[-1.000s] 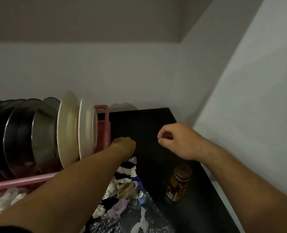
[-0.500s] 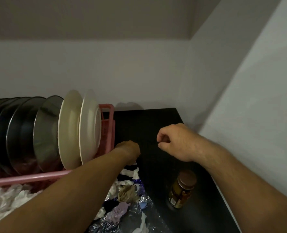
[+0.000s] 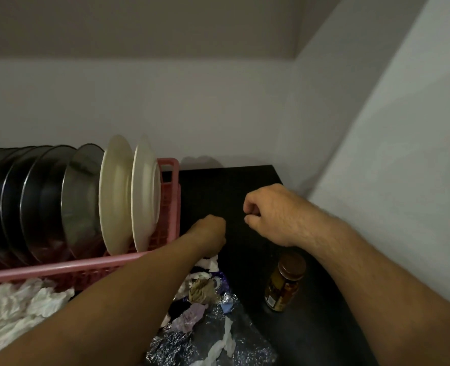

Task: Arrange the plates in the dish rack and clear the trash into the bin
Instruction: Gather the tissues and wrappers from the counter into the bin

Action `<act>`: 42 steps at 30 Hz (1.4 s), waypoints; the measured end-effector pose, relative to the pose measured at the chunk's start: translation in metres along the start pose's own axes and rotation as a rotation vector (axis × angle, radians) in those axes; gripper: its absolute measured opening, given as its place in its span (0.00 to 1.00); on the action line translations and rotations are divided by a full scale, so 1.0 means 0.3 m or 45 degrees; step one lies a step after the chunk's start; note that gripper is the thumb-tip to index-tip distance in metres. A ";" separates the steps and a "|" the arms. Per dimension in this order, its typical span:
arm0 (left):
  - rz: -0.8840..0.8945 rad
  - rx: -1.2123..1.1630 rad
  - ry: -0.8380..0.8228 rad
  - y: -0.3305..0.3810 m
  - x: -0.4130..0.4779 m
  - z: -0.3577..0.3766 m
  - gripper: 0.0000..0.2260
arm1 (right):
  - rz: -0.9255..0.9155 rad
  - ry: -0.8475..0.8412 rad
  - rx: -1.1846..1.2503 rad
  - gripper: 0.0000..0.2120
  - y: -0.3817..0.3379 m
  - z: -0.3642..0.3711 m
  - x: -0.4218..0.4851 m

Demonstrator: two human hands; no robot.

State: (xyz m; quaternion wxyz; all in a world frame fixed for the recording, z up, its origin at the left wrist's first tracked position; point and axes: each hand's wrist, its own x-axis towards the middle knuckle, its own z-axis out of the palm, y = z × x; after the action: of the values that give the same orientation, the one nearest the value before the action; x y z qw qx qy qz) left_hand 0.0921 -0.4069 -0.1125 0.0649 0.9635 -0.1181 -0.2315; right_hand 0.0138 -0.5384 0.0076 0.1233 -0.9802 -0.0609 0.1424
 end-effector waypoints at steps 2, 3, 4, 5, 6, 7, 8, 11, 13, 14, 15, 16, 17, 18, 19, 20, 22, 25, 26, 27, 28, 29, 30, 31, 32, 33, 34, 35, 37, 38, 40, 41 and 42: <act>0.050 -0.068 0.100 0.004 -0.030 -0.064 0.14 | 0.083 -0.012 -0.065 0.11 -0.029 -0.011 -0.009; 0.067 -0.086 0.168 0.004 -0.044 -0.098 0.16 | 0.151 -0.045 -0.112 0.13 -0.046 -0.015 -0.006; 0.072 -0.092 0.236 0.003 -0.058 -0.132 0.19 | 0.215 -0.085 -0.158 0.14 -0.063 -0.014 -0.001; 0.075 -0.090 0.296 -0.003 -0.069 -0.162 0.21 | 0.262 -0.123 -0.196 0.15 -0.080 -0.008 0.007; 0.074 -0.076 0.332 -0.008 -0.081 -0.193 0.23 | 0.290 -0.159 -0.222 0.16 -0.098 0.005 0.016; 0.080 -0.043 0.356 -0.017 -0.093 -0.221 0.22 | 0.305 -0.194 -0.238 0.16 -0.113 0.027 0.025; 0.089 0.011 0.370 -0.026 -0.106 -0.244 0.20 | 0.308 -0.218 -0.243 0.15 -0.125 0.058 0.034; 0.125 0.199 0.390 -0.053 -0.145 -0.273 0.12 | 0.203 -0.174 -0.190 0.11 -0.130 0.186 0.081; 0.180 0.190 0.513 -0.070 -0.168 -0.254 0.09 | 0.098 -0.164 -0.075 0.13 -0.129 0.269 0.118; 0.210 0.143 0.581 -0.078 -0.181 -0.242 0.11 | 0.059 -0.172 0.012 0.15 -0.130 0.306 0.139; 0.234 0.104 0.604 -0.081 -0.198 -0.233 0.13 | 0.027 -0.184 0.088 0.18 -0.134 0.338 0.158; 0.246 0.077 0.580 -0.081 -0.217 -0.227 0.14 | -0.003 -0.194 0.136 0.21 -0.140 0.365 0.174; 0.257 0.039 0.546 -0.084 -0.232 -0.222 0.14 | -0.026 -0.204 0.152 0.23 -0.145 0.387 0.190; 0.268 -0.008 0.517 -0.083 -0.249 -0.219 0.14 | -0.043 -0.213 0.142 0.23 -0.148 0.408 0.206; 0.285 -0.034 0.501 -0.082 -0.269 -0.217 0.15 | -0.058 -0.225 0.112 0.22 -0.150 0.425 0.219; 0.307 -0.023 0.485 -0.081 -0.289 -0.213 0.16 | -0.068 -0.235 0.064 0.19 -0.150 0.441 0.231; 0.335 0.023 0.461 -0.084 -0.316 -0.200 0.16 | -0.071 -0.221 -0.025 0.14 -0.145 0.461 0.251; 0.362 0.017 0.485 -0.087 -0.336 -0.195 0.16 | -0.054 -0.147 0.008 0.13 -0.119 0.459 0.262; 0.375 -0.001 0.506 -0.090 -0.336 -0.196 0.16 | -0.053 -0.107 0.046 0.14 -0.105 0.452 0.262; 0.391 -0.028 0.527 -0.093 -0.336 -0.197 0.16 | -0.034 -0.074 0.104 0.15 -0.092 0.440 0.259; 0.416 -0.056 0.550 -0.097 -0.335 -0.197 0.16 | -0.006 -0.047 0.183 0.16 -0.081 0.426 0.253; 0.447 -0.079 0.573 -0.101 -0.334 -0.197 0.16 | 0.023 -0.018 0.260 0.18 -0.074 0.406 0.243; 0.477 -0.094 0.588 -0.105 -0.336 -0.196 0.16 | 0.049 0.018 0.337 0.19 -0.067 0.392 0.234; 0.505 -0.103 0.601 -0.107 -0.339 -0.195 0.16 | 0.068 0.054 0.382 0.18 -0.063 0.376 0.223; 0.527 -0.108 0.615 -0.110 -0.342 -0.192 0.16 | 0.079 0.090 0.408 0.15 -0.061 0.363 0.210; 0.543 -0.111 0.631 -0.111 -0.346 -0.190 0.17 | 0.088 0.119 0.433 0.12 -0.061 0.352 0.194; 0.556 -0.116 0.650 -0.113 -0.349 -0.186 0.17 | 0.095 0.143 0.481 0.11 -0.063 0.347 0.177; 0.564 -0.128 0.670 -0.116 -0.352 -0.184 0.17 | 0.093 0.172 0.529 0.10 -0.064 0.348 0.158; 0.575 -0.160 0.707 -0.126 -0.361 -0.178 0.17 | 0.071 0.276 0.534 0.10 -0.072 0.357 0.120; 0.581 -0.172 0.721 -0.134 -0.367 -0.174 0.17 | 0.058 0.308 0.505 0.11 -0.077 0.362 0.100; 0.597 -0.194 0.734 -0.154 -0.381 -0.161 0.17 | 0.031 0.308 0.458 0.11 -0.088 0.375 0.066; 0.603 -0.206 0.734 -0.164 -0.389 -0.152 0.17 | 0.011 0.288 0.447 0.10 -0.090 0.382 0.051; 0.603 -0.217 0.736 -0.174 -0.398 -0.140 0.17 | -0.002 0.266 0.457 0.10 -0.090 0.390 0.034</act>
State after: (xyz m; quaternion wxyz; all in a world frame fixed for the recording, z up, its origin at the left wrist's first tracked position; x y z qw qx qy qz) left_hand 0.0183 -0.3228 -0.0334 0.2272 0.9261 -0.2947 0.0621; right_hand -0.0132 -0.4846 -0.0969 0.3017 -0.9519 -0.0220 0.0485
